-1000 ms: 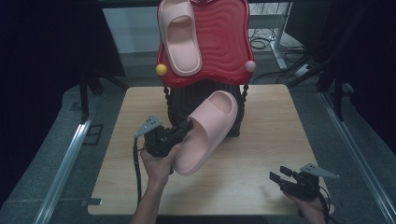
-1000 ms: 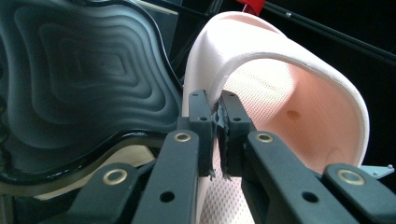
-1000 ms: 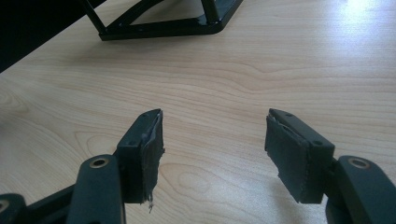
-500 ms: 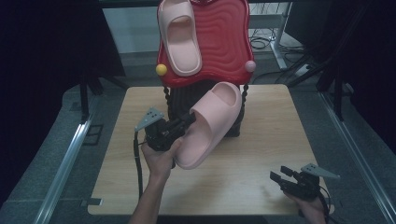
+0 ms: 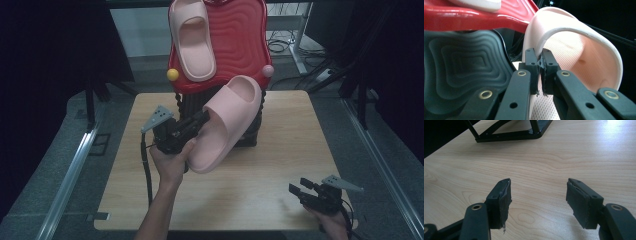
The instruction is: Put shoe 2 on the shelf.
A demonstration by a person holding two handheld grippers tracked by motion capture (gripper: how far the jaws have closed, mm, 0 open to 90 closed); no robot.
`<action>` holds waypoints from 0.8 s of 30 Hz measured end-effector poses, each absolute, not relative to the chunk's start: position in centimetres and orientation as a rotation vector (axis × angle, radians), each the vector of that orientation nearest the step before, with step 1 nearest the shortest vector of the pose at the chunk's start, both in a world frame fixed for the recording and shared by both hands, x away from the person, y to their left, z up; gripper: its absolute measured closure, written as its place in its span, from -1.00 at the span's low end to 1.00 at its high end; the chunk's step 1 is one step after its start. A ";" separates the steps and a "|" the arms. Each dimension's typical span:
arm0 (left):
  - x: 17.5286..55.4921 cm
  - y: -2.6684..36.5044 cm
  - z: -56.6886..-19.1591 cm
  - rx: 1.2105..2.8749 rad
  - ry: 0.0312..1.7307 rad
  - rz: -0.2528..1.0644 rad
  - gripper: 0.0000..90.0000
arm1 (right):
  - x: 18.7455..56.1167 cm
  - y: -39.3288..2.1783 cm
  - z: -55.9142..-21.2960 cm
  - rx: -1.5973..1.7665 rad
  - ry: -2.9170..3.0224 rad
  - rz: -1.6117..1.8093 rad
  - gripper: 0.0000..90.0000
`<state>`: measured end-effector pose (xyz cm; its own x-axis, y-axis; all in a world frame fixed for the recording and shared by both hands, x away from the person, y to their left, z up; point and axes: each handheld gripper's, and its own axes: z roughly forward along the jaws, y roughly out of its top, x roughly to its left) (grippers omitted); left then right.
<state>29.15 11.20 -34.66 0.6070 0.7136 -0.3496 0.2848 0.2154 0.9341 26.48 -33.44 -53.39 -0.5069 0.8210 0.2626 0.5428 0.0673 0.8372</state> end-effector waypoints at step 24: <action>32.4 9.1 -29.8 1.336 0.916 0.464 0.91 | 26.5 -33.6 -53.5 1.385 2.047 1.412 -0.20</action>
<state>32.38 9.15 -29.77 0.5863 0.7537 -0.2971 0.2067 0.2154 0.9544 26.49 -33.63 -53.52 -0.4936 0.8288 0.2634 0.5406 0.0552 0.8394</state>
